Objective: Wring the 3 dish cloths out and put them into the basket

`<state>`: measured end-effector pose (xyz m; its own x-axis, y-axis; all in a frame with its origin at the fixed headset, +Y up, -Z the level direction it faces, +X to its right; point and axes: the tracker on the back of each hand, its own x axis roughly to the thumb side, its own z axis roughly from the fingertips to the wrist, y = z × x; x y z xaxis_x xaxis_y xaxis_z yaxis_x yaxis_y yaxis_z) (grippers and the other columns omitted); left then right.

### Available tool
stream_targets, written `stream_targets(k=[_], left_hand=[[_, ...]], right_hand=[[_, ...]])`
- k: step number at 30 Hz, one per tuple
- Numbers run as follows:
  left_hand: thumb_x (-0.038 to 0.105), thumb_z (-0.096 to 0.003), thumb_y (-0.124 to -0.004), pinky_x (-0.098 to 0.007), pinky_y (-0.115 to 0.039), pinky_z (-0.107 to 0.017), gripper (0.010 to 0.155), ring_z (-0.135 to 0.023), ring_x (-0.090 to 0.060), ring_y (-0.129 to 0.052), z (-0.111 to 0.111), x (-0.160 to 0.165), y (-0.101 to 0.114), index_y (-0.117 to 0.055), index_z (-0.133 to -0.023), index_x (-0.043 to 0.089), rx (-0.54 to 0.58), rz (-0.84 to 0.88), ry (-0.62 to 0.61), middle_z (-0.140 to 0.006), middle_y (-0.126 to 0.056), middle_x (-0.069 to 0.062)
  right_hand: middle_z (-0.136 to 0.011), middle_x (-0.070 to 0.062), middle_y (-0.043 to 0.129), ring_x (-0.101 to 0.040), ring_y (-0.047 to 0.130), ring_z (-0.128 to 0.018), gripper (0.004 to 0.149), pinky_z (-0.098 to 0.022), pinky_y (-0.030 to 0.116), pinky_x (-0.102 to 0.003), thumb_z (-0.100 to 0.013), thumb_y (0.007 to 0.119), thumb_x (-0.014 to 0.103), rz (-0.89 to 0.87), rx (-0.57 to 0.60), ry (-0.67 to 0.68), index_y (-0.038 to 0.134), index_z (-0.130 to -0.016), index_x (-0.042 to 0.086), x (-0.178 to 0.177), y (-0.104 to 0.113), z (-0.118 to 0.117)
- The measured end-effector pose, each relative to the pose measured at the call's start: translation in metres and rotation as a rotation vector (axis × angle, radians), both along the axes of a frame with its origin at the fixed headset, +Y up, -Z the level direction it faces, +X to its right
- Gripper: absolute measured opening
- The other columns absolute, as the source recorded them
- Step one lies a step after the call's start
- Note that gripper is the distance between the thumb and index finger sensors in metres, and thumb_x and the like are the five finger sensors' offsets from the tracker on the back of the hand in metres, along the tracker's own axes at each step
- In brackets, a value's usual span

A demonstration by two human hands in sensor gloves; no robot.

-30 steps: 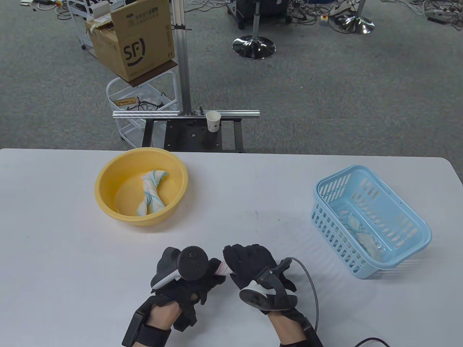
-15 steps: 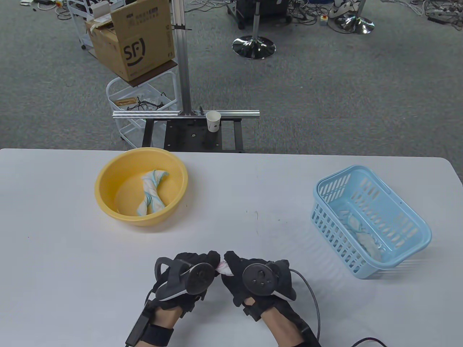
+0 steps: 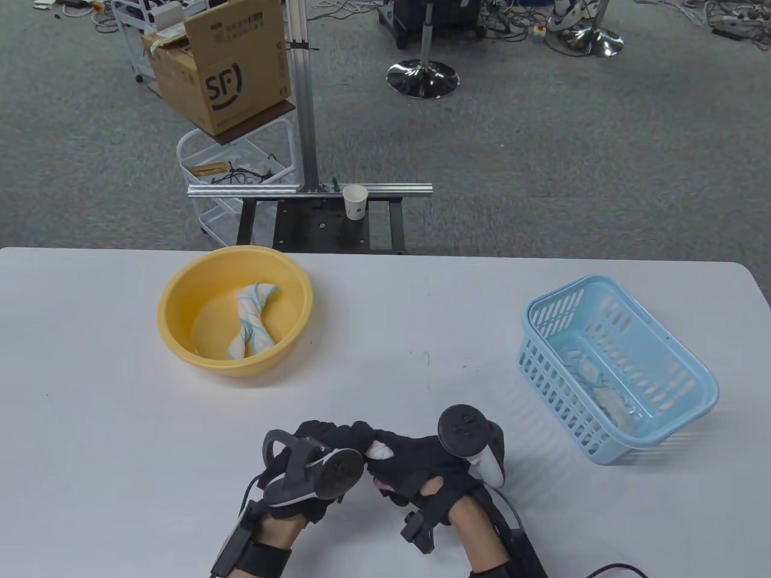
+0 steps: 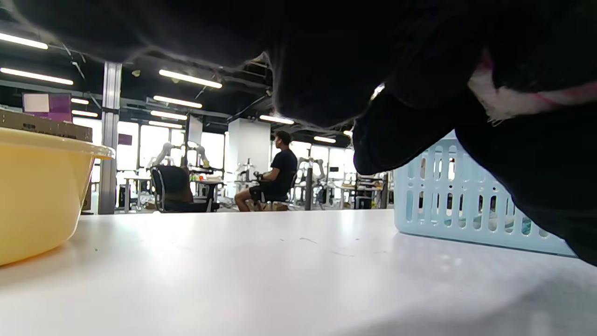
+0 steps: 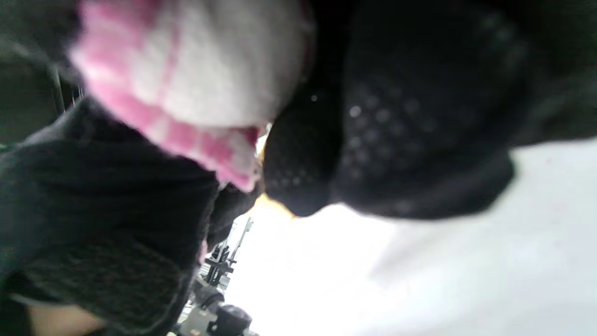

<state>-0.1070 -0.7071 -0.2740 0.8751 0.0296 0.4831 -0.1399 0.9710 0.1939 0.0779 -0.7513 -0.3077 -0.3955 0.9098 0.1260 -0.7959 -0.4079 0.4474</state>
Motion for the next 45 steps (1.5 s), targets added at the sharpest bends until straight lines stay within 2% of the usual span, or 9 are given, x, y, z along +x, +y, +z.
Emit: stream_targets(k=[6,10,14,20,26,33,39,43,45], left_hand=[[0.045,-0.0402,-0.088,-0.045,-0.086,-0.026,0.05,-0.008,-0.017,-0.093,-0.001,-0.001,0.001,-0.086,-0.079,0.013,-0.01,0.005,0.011,-0.035,-0.1,0.009],[0.047,-0.0431,-0.091,-0.047,-0.087,-0.038,0.054,-0.027,-0.021,-0.104,0.0,-0.004,0.001,-0.081,-0.086,0.016,-0.03,0.027,0.039,-0.052,-0.102,0.008],[0.05,-0.0437,-0.089,-0.049,-0.084,-0.049,0.059,-0.044,-0.023,-0.105,-0.002,-0.012,0.0,-0.074,-0.092,0.019,-0.086,0.061,0.082,-0.065,-0.099,0.008],[0.053,-0.0404,-0.09,-0.05,-0.08,-0.056,0.068,-0.054,-0.024,-0.102,-0.009,-0.04,0.0,-0.068,-0.096,0.021,-0.105,0.158,0.16,-0.074,-0.094,0.008],[0.057,-0.0395,-0.089,-0.051,-0.077,-0.061,0.076,-0.065,-0.025,-0.098,-0.013,-0.055,-0.005,-0.059,-0.101,0.023,-0.12,0.215,0.21,-0.085,-0.088,0.009],[0.057,-0.04,-0.088,-0.051,-0.077,-0.061,0.077,-0.067,-0.025,-0.098,-0.017,-0.052,-0.014,-0.059,-0.102,0.023,-0.162,0.225,0.201,-0.086,-0.087,0.008],[0.056,-0.0403,-0.088,-0.051,-0.077,-0.06,0.075,-0.066,-0.025,-0.099,-0.019,-0.051,-0.018,-0.06,-0.101,0.022,-0.201,0.253,0.192,-0.085,-0.088,0.008],[0.056,-0.0404,-0.088,-0.051,-0.078,-0.06,0.074,-0.065,-0.025,-0.1,-0.019,-0.05,-0.019,-0.062,-0.101,0.022,-0.215,0.274,0.185,-0.085,-0.089,0.008],[0.056,-0.0405,-0.088,-0.051,-0.078,-0.06,0.074,-0.065,-0.025,-0.1,-0.019,-0.05,-0.02,-0.062,-0.101,0.022,-0.217,0.278,0.181,-0.084,-0.09,0.007]], right_hand=[[-0.044,-0.01,0.111,-0.021,0.112,-0.015,0.058,-0.022,0.093,-0.047,-0.044,0.097,0.036,-0.017,-0.024,-0.015,0.079,-0.088,0.003,0.003,-0.002,-0.001],[-0.054,-0.011,0.107,-0.024,0.111,-0.027,0.06,-0.031,0.091,-0.049,-0.045,0.096,0.038,0.04,0.039,-0.049,0.076,-0.092,0.007,0.009,-0.002,-0.002],[-0.064,-0.011,0.103,-0.027,0.109,-0.039,0.059,-0.039,0.088,-0.051,-0.046,0.096,0.038,0.106,0.202,-0.132,0.073,-0.095,0.012,0.018,0.004,-0.002],[-0.074,-0.016,0.096,-0.034,0.105,-0.051,0.059,-0.046,0.083,-0.057,-0.046,0.095,0.036,0.099,0.422,-0.327,0.071,-0.096,0.014,0.042,0.015,-0.001],[-0.091,-0.016,0.083,-0.042,0.092,-0.076,0.061,-0.058,0.073,-0.062,-0.048,0.093,0.04,0.158,0.622,-0.44,0.067,-0.1,0.02,0.054,0.035,0.004],[-0.105,-0.018,0.062,-0.048,0.065,-0.095,0.063,-0.067,0.053,-0.071,-0.05,0.09,0.044,0.239,0.699,-0.614,0.063,-0.102,0.023,0.077,0.079,0.002],[-0.11,-0.018,0.053,-0.049,0.045,-0.102,0.065,-0.071,0.037,-0.073,-0.051,0.088,0.046,0.368,0.622,-0.854,0.06,-0.104,0.023,0.131,0.129,-0.006],[-0.114,-0.017,0.039,-0.048,0.027,-0.106,0.069,-0.072,0.022,-0.074,-0.052,0.087,0.047,0.41,0.366,-1.034,0.053,-0.107,0.024,0.176,0.131,-0.009],[-0.114,-0.017,0.037,-0.047,0.026,-0.106,0.07,-0.072,0.02,-0.074,-0.052,0.086,0.048,0.419,0.327,-1.109,0.051,-0.107,0.023,0.193,0.126,-0.007]])
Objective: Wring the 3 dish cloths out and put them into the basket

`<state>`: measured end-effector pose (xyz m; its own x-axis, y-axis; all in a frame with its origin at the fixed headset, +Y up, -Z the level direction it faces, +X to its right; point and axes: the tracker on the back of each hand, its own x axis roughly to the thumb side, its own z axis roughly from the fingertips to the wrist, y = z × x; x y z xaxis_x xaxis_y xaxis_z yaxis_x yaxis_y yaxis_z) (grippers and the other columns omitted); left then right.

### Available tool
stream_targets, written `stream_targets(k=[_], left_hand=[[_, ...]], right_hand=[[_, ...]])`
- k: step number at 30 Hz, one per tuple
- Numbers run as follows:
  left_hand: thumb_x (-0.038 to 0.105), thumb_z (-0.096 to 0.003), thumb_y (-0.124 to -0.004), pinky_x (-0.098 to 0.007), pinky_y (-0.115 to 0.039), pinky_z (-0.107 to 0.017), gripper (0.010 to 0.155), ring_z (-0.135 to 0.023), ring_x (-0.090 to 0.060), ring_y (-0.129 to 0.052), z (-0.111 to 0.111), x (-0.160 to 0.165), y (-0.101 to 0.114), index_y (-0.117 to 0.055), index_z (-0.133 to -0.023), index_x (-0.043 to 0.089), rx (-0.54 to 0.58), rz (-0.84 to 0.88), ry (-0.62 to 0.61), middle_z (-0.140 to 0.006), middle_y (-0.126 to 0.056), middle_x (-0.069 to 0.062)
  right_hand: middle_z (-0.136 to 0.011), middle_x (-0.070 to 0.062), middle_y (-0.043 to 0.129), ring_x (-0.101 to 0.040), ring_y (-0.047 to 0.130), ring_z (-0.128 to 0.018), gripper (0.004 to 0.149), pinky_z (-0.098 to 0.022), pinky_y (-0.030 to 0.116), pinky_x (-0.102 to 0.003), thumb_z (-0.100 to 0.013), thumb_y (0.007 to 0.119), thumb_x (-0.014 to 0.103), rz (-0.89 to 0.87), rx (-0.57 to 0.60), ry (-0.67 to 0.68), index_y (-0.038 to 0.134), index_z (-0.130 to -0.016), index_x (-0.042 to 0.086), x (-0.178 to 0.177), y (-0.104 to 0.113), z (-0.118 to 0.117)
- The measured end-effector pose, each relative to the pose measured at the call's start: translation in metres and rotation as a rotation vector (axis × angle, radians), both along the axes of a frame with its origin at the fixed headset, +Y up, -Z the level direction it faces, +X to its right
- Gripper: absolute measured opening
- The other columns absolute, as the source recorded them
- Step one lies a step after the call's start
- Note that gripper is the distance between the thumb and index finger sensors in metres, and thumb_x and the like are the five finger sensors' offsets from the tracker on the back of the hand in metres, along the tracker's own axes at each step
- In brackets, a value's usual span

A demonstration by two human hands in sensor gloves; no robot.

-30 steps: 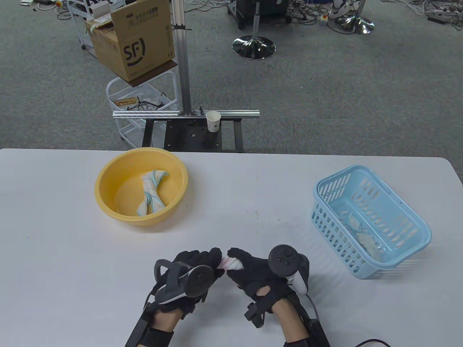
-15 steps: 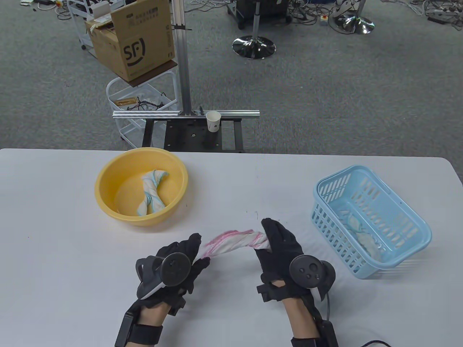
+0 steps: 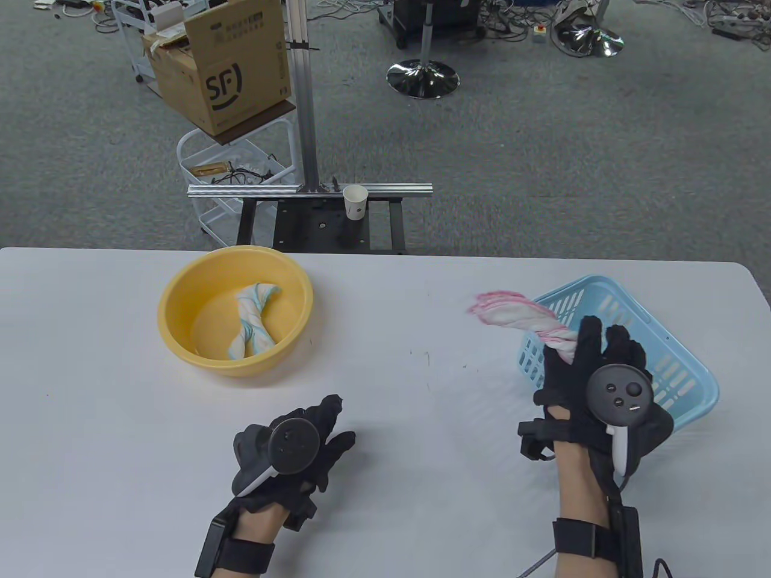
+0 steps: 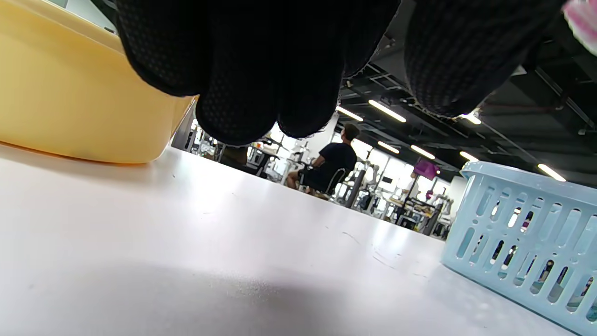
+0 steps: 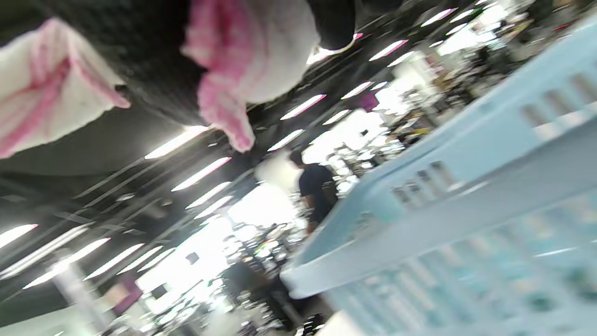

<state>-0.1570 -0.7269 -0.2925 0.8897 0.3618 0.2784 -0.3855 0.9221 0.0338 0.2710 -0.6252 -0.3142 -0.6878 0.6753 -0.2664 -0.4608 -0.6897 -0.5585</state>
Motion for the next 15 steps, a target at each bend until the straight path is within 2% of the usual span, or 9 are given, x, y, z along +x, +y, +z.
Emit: stream_targets(k=[3,8,11,15], left_hand=[[0.056,-0.0406,-0.088,-0.051,-0.078,-0.06,0.074,-0.065,-0.025,-0.1,0.0,0.0,0.0,-0.062,-0.101,0.022,-0.006,0.011,-0.001,-0.084,-0.09,0.008],[0.056,-0.041,-0.087,-0.051,-0.078,-0.06,0.073,-0.065,-0.025,-0.1,0.0,-0.001,-0.001,-0.062,-0.101,0.021,-0.01,0.017,0.005,-0.084,-0.09,0.007],[0.056,-0.041,-0.087,-0.051,-0.078,-0.06,0.073,-0.065,-0.025,-0.1,-0.001,-0.001,-0.003,-0.062,-0.101,0.021,-0.02,0.012,0.005,-0.084,-0.09,0.007],[0.055,-0.0413,-0.087,-0.051,-0.078,-0.06,0.073,-0.065,-0.025,-0.1,-0.001,-0.001,-0.004,-0.062,-0.101,0.022,-0.029,0.012,0.006,-0.085,-0.09,0.007]], right_hand=[[-0.115,-0.017,0.032,-0.046,0.023,-0.107,0.076,-0.072,0.017,-0.074,-0.052,0.084,0.051,-0.051,-0.051,-0.104,0.042,-0.109,0.02,0.024,-0.015,0.006],[-0.116,-0.016,0.029,-0.047,0.021,-0.107,0.083,-0.071,0.015,-0.074,-0.052,0.082,0.057,-0.011,-0.221,-0.151,0.037,-0.11,0.019,0.042,-0.038,0.012],[-0.116,-0.016,0.029,-0.046,0.021,-0.108,0.082,-0.072,0.014,-0.074,-0.051,0.082,0.057,0.005,-0.252,-0.135,0.039,-0.11,0.02,0.044,-0.044,0.012],[-0.116,-0.016,0.031,-0.046,0.024,-0.108,0.08,-0.072,0.015,-0.074,-0.051,0.081,0.058,0.02,-0.218,-0.095,0.041,-0.11,0.02,0.037,-0.04,0.011]])
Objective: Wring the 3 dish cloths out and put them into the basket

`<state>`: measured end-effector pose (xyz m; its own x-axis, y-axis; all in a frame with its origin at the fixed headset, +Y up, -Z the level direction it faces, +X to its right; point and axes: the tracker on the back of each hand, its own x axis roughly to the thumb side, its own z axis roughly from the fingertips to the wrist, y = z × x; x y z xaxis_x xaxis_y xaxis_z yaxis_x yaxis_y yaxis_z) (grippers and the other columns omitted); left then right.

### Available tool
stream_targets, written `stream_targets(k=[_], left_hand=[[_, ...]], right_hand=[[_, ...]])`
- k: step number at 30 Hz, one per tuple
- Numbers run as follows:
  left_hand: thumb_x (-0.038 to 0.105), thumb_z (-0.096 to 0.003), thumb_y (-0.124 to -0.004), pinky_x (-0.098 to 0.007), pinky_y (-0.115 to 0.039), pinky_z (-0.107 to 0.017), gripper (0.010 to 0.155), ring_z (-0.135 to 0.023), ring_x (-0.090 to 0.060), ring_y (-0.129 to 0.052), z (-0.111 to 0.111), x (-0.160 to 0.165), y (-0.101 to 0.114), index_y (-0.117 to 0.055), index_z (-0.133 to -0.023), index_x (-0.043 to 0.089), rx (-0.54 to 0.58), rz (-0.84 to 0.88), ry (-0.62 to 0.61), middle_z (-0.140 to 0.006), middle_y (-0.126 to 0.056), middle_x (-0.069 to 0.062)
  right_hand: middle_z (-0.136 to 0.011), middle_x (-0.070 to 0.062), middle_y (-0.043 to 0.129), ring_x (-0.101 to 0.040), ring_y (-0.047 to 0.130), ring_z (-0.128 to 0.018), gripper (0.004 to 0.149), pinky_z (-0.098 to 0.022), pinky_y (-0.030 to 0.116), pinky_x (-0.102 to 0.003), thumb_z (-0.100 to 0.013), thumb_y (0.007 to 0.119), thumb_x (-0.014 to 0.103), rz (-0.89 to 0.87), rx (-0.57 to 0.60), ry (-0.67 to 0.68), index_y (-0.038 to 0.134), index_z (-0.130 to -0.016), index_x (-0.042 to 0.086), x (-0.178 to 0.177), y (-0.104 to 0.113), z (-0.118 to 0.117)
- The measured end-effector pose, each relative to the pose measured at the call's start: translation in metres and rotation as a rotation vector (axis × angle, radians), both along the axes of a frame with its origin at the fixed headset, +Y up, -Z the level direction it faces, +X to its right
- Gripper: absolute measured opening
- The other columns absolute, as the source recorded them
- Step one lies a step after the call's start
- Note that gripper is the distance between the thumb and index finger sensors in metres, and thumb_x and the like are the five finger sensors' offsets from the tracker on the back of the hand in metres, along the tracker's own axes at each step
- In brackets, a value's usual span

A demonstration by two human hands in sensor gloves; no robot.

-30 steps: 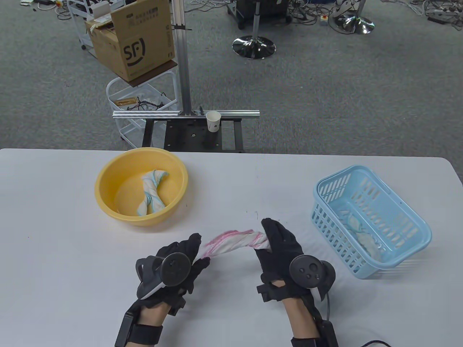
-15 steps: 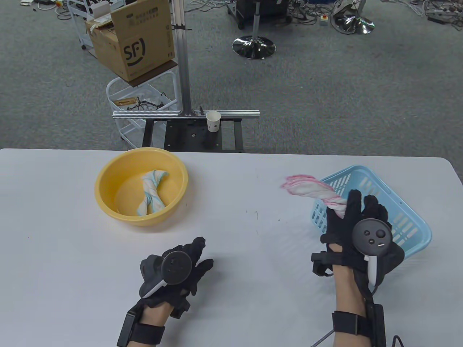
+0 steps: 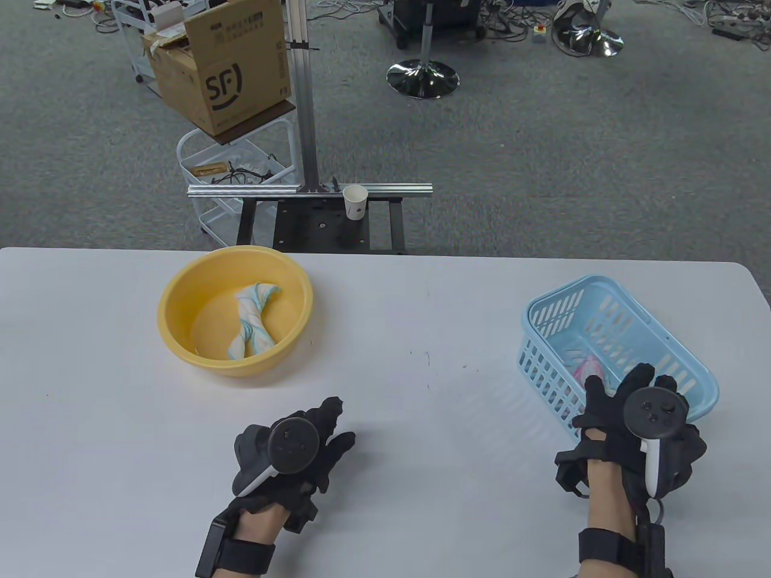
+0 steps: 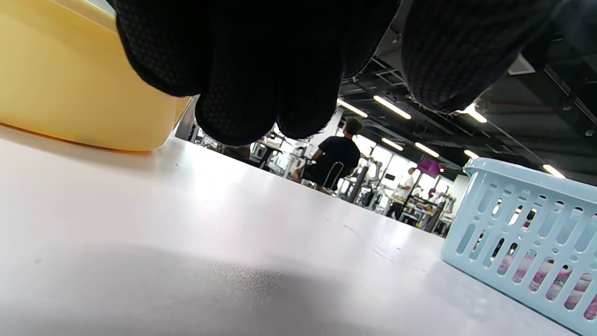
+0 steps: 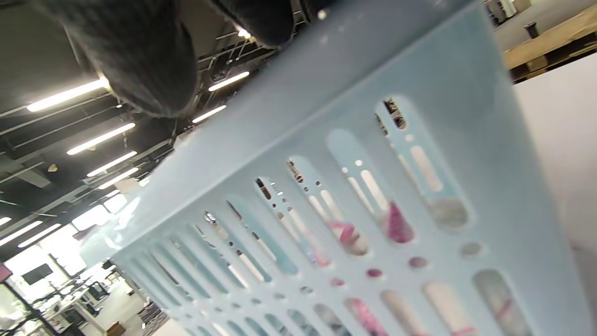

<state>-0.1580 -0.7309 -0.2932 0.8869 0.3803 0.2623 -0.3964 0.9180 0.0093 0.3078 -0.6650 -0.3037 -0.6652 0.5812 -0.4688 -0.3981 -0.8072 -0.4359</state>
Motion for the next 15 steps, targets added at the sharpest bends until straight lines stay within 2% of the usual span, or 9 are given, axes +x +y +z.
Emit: stream_targets(k=[8,15], left_hand=[[0.056,-0.0413,-0.086,-0.052,-0.077,-0.061,0.073,-0.067,-0.026,-0.1,0.0,-0.002,0.001,-0.062,-0.101,0.022,-0.005,-0.001,0.012,-0.086,-0.089,0.007],[0.057,-0.0416,-0.085,-0.052,-0.077,-0.061,0.074,-0.068,-0.026,-0.099,-0.001,-0.006,-0.001,-0.061,-0.102,0.022,-0.012,-0.01,0.031,-0.087,-0.088,0.007]], right_hand=[[-0.116,-0.016,0.033,-0.047,0.028,-0.107,0.08,-0.072,0.02,-0.074,-0.051,0.08,0.059,0.166,0.104,0.208,0.042,-0.109,0.02,-0.053,0.025,-0.012],[-0.115,-0.017,0.036,-0.048,0.034,-0.106,0.08,-0.071,0.026,-0.075,-0.052,0.077,0.062,0.291,0.138,0.401,0.043,-0.109,0.019,-0.111,0.026,-0.02]])
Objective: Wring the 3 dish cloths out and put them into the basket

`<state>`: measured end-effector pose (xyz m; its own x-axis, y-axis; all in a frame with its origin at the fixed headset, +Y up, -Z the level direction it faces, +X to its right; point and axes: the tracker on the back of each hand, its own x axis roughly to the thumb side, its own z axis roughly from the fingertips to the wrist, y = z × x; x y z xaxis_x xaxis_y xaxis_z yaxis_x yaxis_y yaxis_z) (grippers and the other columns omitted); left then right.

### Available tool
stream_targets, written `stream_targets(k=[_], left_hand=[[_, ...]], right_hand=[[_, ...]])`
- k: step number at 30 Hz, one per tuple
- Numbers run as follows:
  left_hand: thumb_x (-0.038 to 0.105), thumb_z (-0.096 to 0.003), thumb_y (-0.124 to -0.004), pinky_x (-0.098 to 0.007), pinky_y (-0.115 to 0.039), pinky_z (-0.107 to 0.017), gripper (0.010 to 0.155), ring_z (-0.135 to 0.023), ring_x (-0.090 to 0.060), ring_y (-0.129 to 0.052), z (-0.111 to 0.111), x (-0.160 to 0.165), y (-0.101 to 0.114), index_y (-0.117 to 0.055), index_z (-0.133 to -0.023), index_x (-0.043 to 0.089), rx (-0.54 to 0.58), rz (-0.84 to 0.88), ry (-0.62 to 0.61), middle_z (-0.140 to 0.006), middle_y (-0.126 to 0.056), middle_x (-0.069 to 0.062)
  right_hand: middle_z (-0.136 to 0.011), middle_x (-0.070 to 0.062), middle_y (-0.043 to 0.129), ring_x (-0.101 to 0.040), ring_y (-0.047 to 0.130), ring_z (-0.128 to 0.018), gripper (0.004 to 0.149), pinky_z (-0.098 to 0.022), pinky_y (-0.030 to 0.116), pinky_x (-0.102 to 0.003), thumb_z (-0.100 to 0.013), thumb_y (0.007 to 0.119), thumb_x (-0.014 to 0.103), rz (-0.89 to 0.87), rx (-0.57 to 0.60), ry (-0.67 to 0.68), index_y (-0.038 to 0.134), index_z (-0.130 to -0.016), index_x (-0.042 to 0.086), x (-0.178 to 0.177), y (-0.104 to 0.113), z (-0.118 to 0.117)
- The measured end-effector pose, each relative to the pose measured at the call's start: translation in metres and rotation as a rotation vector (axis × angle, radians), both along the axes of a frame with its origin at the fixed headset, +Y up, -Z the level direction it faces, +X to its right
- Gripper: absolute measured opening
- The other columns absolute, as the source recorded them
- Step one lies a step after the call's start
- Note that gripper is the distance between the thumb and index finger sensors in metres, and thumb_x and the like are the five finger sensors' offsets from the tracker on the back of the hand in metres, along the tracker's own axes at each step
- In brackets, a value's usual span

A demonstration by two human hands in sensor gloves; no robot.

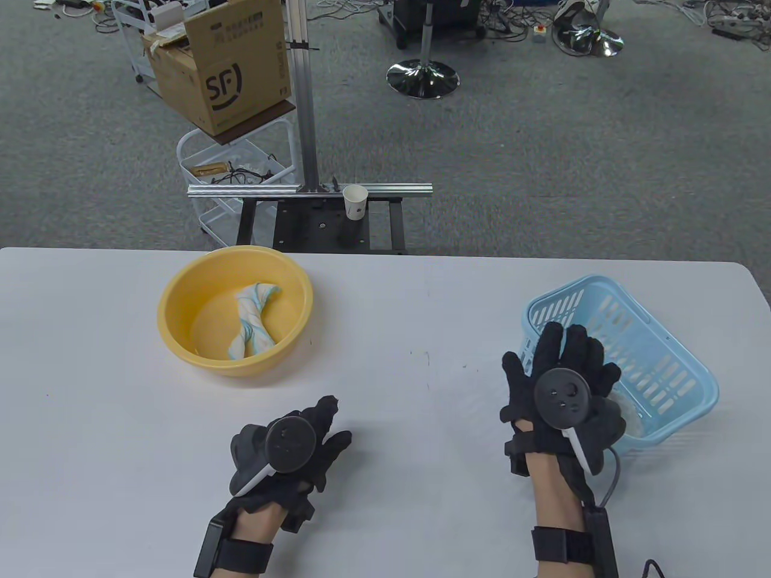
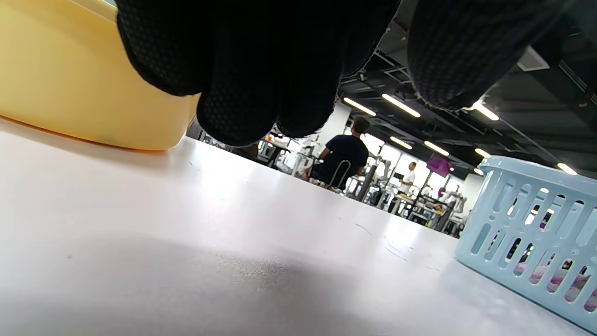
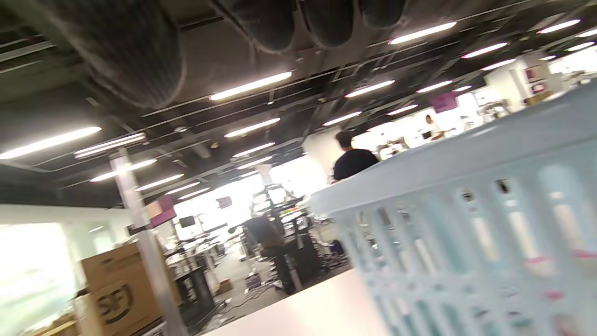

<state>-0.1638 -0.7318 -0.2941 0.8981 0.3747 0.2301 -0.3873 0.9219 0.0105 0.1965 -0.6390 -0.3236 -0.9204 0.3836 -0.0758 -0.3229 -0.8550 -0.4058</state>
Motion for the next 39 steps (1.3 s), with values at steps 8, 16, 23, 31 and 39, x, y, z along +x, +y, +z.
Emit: stream_targets(k=[8,16,23,31,39], left_hand=[[0.06,-0.0434,-0.081,-0.053,-0.072,-0.066,0.079,-0.083,-0.027,-0.091,-0.001,-0.007,0.0,-0.05,-0.108,0.026,0.015,-0.015,0.052,-0.099,-0.077,0.007],[0.062,-0.045,-0.079,-0.059,-0.052,-0.078,0.084,-0.109,-0.029,-0.058,-0.004,-0.016,-0.007,-0.038,-0.112,0.033,-0.024,-0.03,0.1,-0.115,-0.046,0.007],[0.063,-0.0434,-0.078,-0.06,-0.028,-0.082,0.091,-0.117,-0.026,-0.021,-0.006,-0.017,-0.013,-0.028,-0.113,0.035,-0.059,-0.052,0.108,-0.119,-0.022,0.011],[0.066,-0.0419,-0.078,-0.061,-0.023,-0.082,0.094,-0.116,-0.026,-0.017,-0.006,-0.021,-0.021,-0.025,-0.113,0.035,-0.082,-0.084,0.135,-0.118,-0.018,0.011],[0.066,-0.0418,-0.078,-0.059,-0.029,-0.082,0.093,-0.115,-0.027,-0.027,-0.004,-0.031,-0.019,-0.027,-0.113,0.034,-0.067,-0.076,0.187,-0.118,-0.023,0.009]], right_hand=[[-0.116,-0.017,0.036,-0.048,0.036,-0.106,0.079,-0.07,0.029,-0.075,-0.051,0.077,0.062,0.05,-0.001,0.243,0.044,-0.109,0.021,-0.064,-0.029,0.001],[-0.117,-0.015,0.03,-0.049,0.031,-0.108,0.079,-0.07,0.028,-0.075,-0.052,0.076,0.063,0.087,-0.081,0.39,0.041,-0.11,0.023,-0.101,-0.08,0.006],[-0.118,-0.015,0.028,-0.048,0.028,-0.108,0.078,-0.07,0.027,-0.075,-0.051,0.077,0.061,-0.007,-0.126,0.449,0.042,-0.11,0.024,-0.1,-0.11,0.009],[-0.118,-0.016,0.027,-0.048,0.028,-0.108,0.079,-0.07,0.028,-0.075,-0.051,0.076,0.062,-0.005,-0.132,0.441,0.04,-0.11,0.024,-0.088,-0.115,0.014],[-0.117,-0.016,0.029,-0.048,0.031,-0.108,0.078,-0.07,0.029,-0.075,-0.051,0.075,0.061,-0.042,-0.111,0.454,0.041,-0.11,0.023,-0.085,-0.115,0.016]])
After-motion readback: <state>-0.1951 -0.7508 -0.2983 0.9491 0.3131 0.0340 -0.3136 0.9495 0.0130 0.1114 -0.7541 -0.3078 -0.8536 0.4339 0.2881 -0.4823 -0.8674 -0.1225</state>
